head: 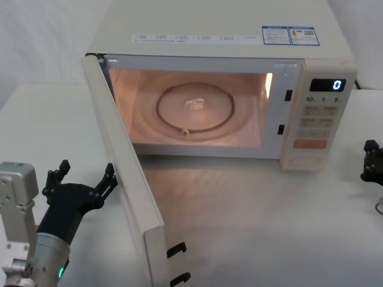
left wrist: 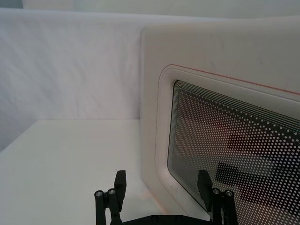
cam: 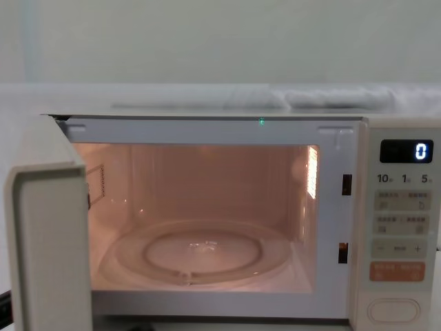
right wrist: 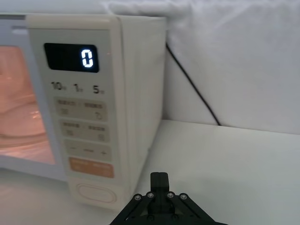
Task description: Press the button to open the microwave door with one hand; close the microwave door with the other hand.
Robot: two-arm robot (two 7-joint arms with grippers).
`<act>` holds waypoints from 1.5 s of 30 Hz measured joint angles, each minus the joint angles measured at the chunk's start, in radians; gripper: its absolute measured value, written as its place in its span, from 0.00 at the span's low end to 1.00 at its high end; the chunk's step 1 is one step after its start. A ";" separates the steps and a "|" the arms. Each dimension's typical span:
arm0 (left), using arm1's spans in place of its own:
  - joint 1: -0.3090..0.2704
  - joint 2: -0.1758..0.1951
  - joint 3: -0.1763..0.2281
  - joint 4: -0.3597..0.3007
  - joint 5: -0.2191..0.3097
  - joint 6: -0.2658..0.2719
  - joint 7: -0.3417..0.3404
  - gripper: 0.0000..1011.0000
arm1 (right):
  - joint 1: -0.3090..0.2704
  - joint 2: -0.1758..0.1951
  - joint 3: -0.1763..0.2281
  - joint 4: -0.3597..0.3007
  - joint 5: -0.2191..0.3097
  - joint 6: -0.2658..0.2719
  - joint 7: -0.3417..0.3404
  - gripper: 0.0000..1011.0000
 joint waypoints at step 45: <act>0.000 0.000 0.000 0.000 0.000 0.000 0.000 0.99 | 0.003 0.006 -0.004 0.006 0.007 -0.002 0.008 0.95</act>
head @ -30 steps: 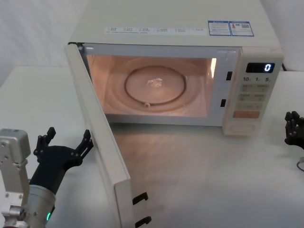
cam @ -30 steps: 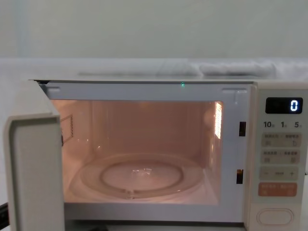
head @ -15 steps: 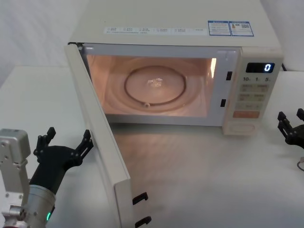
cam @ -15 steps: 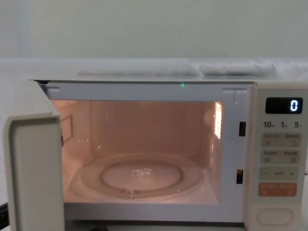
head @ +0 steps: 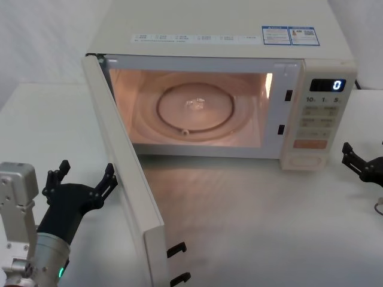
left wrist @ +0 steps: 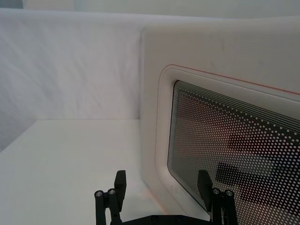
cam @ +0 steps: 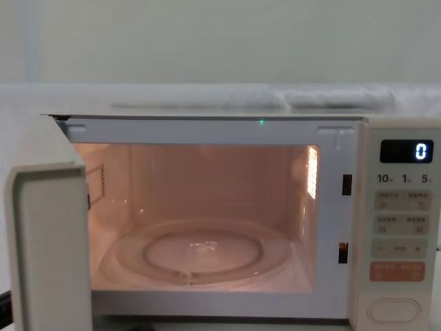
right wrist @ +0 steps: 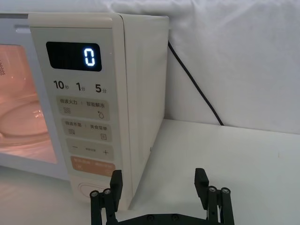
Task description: Press the button to open the microwave door with one hand; close the microwave door with the other hand.
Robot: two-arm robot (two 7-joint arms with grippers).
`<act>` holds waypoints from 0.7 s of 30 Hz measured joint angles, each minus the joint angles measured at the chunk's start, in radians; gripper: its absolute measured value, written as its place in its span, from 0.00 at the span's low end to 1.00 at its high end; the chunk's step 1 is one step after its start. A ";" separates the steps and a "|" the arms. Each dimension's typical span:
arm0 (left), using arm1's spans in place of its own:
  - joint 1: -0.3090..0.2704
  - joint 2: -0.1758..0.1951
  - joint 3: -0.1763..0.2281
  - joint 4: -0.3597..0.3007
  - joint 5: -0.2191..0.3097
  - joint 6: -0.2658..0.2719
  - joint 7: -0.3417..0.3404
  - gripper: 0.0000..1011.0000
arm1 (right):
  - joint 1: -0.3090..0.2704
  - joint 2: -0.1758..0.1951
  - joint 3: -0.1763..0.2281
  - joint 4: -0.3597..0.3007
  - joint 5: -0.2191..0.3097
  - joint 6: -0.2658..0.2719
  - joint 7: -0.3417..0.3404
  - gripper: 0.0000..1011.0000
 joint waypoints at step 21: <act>0.000 0.000 0.000 0.000 0.000 0.000 0.000 0.99 | 0.000 0.000 0.000 0.000 0.000 0.000 0.000 0.99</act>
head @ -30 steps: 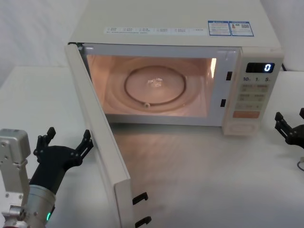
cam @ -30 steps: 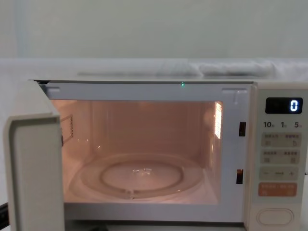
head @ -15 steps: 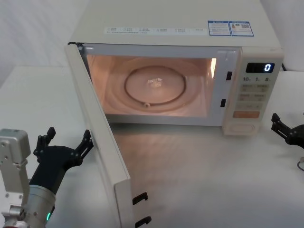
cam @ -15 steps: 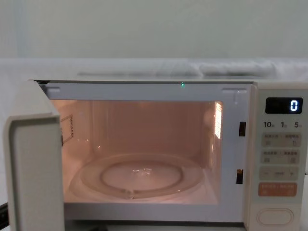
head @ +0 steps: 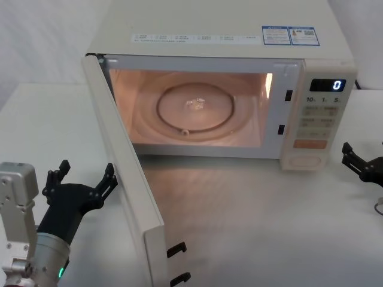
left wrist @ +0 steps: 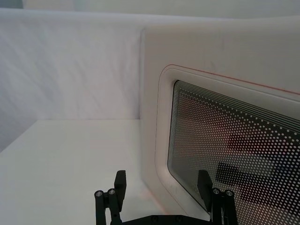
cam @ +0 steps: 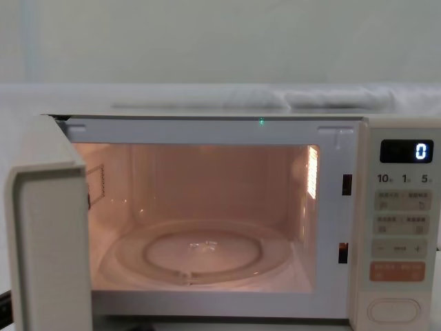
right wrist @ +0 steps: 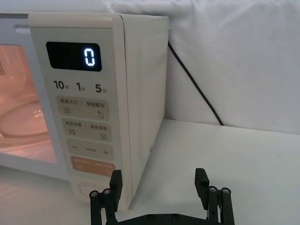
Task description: Press the button to open the microwave door with one hand; close the microwave door with the other hand.
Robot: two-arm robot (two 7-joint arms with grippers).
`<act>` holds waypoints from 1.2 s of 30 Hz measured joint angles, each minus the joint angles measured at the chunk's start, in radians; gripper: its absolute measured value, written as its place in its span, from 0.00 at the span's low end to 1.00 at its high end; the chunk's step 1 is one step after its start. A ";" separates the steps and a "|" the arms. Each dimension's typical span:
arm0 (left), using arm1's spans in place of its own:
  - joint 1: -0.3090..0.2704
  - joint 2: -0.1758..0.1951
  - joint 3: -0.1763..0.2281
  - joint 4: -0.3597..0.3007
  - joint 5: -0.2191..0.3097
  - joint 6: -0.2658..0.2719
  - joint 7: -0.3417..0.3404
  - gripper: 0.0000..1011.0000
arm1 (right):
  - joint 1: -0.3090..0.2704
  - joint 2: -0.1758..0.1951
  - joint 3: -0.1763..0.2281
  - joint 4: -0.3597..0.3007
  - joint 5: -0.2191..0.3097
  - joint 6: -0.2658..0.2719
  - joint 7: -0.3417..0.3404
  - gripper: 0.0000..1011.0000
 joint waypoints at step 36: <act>0.000 0.000 0.000 0.000 0.000 0.000 0.000 0.99 | 0.000 0.000 0.000 0.000 0.000 0.000 0.000 0.99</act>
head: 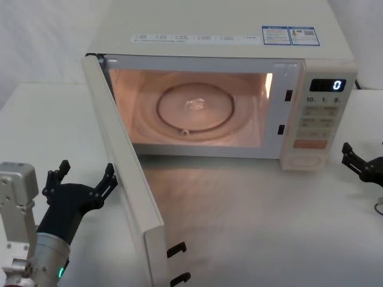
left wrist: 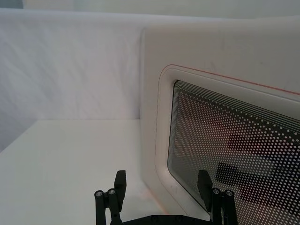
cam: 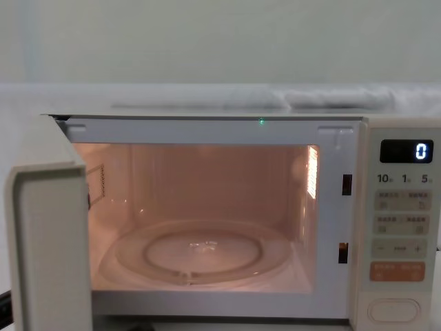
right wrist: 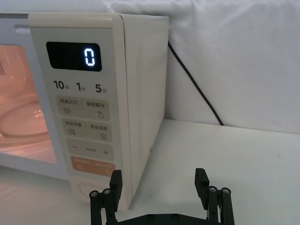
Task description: Press the button to open the microwave door with one hand; close the microwave door with the other hand.
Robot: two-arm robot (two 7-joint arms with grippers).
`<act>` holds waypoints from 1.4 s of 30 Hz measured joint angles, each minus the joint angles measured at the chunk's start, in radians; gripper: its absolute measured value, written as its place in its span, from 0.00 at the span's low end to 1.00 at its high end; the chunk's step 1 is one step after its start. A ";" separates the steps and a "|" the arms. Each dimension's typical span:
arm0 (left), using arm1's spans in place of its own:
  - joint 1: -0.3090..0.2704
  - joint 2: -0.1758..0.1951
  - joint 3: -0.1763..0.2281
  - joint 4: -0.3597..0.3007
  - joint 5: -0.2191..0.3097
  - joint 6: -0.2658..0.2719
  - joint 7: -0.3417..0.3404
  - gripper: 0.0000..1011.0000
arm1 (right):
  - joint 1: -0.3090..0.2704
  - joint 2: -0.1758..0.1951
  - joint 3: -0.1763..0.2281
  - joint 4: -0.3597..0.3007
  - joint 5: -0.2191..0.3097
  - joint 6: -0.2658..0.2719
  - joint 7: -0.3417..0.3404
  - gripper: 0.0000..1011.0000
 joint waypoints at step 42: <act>0.000 0.000 0.000 0.000 0.000 0.000 0.000 0.56 | 0.000 0.000 0.000 0.000 0.000 0.000 0.000 0.99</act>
